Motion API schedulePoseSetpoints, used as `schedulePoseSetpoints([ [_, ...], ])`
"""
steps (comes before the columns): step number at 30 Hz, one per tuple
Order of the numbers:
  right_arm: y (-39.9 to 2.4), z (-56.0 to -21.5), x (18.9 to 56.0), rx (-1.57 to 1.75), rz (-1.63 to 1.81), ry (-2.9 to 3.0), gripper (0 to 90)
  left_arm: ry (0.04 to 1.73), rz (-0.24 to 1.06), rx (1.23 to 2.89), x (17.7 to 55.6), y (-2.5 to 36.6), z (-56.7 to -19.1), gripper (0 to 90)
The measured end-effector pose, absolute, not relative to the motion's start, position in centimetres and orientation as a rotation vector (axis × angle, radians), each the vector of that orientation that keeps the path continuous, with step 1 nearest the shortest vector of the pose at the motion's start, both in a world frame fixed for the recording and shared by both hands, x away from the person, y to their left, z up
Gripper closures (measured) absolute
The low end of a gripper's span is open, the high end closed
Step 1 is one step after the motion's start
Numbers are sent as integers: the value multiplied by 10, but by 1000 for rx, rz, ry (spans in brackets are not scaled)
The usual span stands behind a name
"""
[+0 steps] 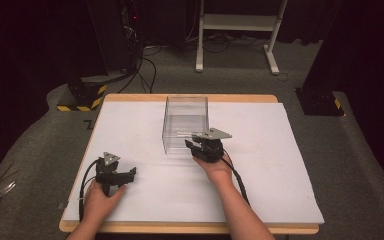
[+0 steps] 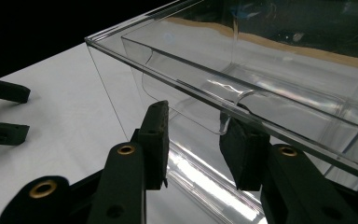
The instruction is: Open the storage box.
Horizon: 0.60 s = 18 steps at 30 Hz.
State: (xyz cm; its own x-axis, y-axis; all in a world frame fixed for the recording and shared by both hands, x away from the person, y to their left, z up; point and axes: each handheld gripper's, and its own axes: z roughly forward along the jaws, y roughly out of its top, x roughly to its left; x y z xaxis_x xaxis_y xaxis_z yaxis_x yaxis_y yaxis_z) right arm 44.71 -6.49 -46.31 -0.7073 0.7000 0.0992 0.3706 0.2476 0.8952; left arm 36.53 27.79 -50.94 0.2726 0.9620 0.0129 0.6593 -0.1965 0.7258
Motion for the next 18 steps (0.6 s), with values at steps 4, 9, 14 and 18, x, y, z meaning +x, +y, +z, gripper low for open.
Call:
schedulePoseSetpoints([
  [4, -68, -464, 449, 986, 1457, 2209, 711, 1457, 641, 1938, 365, 278, -509, 111],
  [9, -72, -465, 449, 966, 1471, 2215, 752, 1457, 641, 1938, 365, 278, -509, 111],
  [14, -76, -465, 448, 954, 1464, 2217, 785, 1457, 642, 1938, 365, 278, -509, 110],
  [18, -78, -465, 445, 931, 1470, 2226, 799, 1457, 641, 1938, 365, 278, -509, 110],
])
